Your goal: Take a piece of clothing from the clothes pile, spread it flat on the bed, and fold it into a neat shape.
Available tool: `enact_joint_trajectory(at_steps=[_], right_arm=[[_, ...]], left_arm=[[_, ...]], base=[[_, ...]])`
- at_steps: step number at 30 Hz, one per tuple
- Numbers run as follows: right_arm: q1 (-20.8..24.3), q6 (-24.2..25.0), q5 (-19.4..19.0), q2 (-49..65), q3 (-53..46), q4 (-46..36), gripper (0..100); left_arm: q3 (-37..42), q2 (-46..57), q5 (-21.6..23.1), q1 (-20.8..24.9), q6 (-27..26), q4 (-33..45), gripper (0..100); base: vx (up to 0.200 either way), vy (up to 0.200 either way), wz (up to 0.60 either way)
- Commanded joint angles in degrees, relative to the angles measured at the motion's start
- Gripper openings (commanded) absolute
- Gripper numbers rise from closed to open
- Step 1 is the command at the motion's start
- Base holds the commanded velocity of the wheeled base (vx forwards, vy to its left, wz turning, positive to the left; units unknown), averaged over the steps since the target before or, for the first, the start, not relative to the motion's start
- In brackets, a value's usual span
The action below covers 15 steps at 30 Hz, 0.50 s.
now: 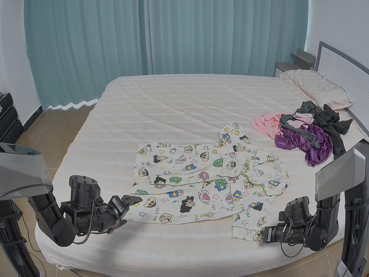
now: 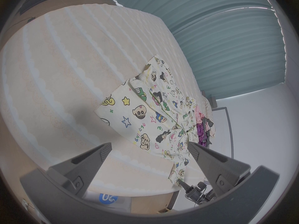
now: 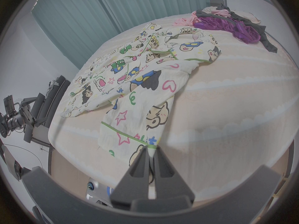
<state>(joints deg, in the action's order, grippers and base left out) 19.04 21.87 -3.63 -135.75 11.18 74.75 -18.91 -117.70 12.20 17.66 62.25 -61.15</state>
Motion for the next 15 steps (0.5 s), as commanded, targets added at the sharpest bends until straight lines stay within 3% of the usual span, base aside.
enact_joint_trajectory(at_steps=[1,10,11,15], right_arm=[[-0.94,-0.16,-0.06,4.01,-3.62,0.31,0],[-7.18,-2.53,-2.43,12.62,-11.18,-1.36,0],[-9.29,-3.24,-2.87,15.08,-11.18,-4.88,0],[-10.25,-5.43,-3.75,19.12,-11.18,-10.59,0]], left_arm=[[0.27,-0.07,0.01,0.18,-0.72,-0.02,100],[1.33,-0.42,-0.25,1.94,-5.03,1.38,100],[1.33,-0.69,-1.83,2.64,-6.26,2.61,100],[0.63,-2.62,-7.02,4.48,-7.84,3.67,100]], base=[[0.0,0.0,0.0],[0.0,0.0,0.0],[0.0,0.0,0.0],[0.0,0.0,0.0]])
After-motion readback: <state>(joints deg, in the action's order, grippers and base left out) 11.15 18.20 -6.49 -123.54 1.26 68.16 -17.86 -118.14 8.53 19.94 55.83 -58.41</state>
